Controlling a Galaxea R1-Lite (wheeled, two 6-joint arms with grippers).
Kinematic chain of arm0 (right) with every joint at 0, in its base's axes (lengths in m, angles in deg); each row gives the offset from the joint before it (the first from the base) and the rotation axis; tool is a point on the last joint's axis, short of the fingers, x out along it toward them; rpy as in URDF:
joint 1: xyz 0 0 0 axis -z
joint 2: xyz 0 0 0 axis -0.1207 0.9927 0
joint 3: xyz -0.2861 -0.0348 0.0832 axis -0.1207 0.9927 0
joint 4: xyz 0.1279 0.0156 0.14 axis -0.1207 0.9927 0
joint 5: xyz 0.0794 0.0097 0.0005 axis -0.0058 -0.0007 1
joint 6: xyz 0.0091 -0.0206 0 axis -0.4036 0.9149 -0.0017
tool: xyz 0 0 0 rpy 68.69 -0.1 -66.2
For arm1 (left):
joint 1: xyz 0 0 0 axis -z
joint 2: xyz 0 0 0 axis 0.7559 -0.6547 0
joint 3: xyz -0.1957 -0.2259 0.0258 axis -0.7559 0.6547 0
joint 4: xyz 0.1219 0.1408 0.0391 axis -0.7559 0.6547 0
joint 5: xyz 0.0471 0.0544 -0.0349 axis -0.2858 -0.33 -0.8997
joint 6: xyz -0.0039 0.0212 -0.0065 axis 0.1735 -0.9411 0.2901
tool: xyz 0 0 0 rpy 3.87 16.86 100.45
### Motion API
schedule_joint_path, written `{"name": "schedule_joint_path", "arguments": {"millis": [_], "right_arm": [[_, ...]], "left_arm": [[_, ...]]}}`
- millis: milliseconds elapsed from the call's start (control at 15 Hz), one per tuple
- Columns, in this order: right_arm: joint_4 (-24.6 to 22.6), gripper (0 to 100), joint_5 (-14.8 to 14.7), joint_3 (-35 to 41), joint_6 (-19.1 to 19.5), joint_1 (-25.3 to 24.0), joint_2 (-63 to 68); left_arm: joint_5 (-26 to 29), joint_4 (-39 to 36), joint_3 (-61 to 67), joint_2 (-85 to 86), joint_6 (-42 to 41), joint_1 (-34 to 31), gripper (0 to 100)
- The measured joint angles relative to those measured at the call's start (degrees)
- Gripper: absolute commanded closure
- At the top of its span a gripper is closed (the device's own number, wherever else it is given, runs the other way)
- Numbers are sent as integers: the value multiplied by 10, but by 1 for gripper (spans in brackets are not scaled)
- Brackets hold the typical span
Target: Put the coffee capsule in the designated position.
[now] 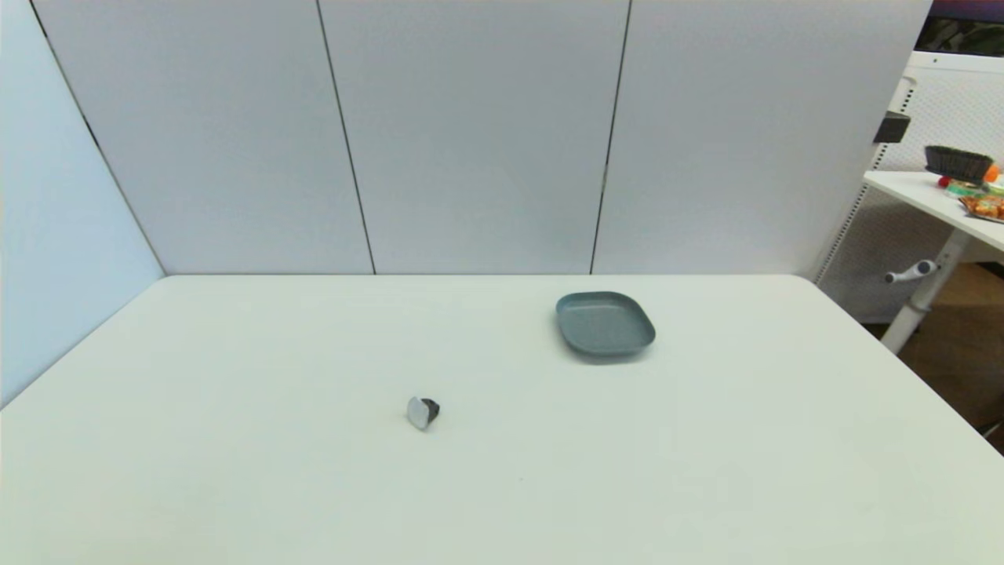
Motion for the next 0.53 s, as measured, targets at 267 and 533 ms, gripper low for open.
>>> {"name": "schedule_joint_path", "arguments": {"millis": [267,533], "right_arm": [[0,0,0,0,0,0,0],[0,0,0,0,0,0,0]], "left_arm": [[0,0,0,0,0,0,0],[0,0,0,0,0,0,0]]}}
